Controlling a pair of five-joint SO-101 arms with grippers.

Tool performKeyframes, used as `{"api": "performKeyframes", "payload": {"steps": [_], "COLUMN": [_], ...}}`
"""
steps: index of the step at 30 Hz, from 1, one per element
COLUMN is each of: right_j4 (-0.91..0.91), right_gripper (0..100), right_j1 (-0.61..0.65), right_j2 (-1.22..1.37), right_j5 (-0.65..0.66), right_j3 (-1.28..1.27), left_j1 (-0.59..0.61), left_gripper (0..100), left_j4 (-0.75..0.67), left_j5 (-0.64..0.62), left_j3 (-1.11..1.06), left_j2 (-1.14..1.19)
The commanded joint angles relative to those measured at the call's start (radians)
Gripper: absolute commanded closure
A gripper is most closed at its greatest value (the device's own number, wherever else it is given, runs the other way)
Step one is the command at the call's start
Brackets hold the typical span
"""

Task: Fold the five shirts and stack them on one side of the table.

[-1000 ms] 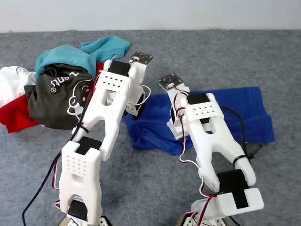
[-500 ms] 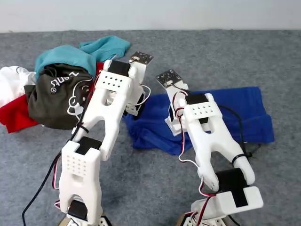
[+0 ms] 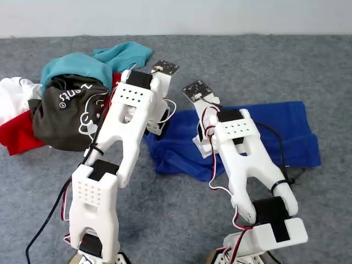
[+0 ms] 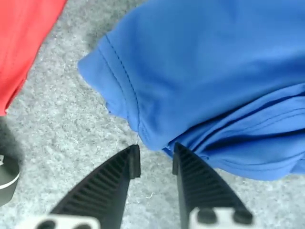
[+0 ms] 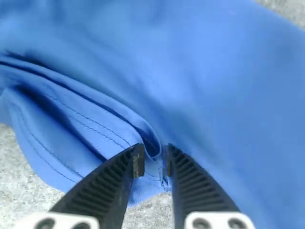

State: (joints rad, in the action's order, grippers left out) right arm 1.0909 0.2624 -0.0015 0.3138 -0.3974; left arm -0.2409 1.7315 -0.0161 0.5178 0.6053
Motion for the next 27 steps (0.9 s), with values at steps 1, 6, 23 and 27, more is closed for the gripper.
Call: {"api": "performKeyframes", "payload": {"steps": [1, 6, 23, 27], "right_j4": [-0.007, -0.035, -0.11, -0.113], "right_gripper": [82.9, 89.6, 96.3, 96.3], "right_j1": [0.007, 0.007, 0.001, 0.001], "right_j2": [-0.002, -0.002, -0.013, -0.001], "right_j5": [0.005, 0.011, 0.012, 0.006], "right_j3": [0.012, -0.021, -0.026, 0.049], "left_j1": [0.011, 0.011, 0.005, 0.005], "left_gripper": [87, 87, 87, 87], "left_j4": [0.02, 0.02, -0.037, -0.037], "left_j5": [0.018, 0.018, 0.018, 0.018], "left_j3": [0.005, 0.005, -0.102, -0.102], "left_j2": [-0.008, -0.008, -0.008, -0.008]}}
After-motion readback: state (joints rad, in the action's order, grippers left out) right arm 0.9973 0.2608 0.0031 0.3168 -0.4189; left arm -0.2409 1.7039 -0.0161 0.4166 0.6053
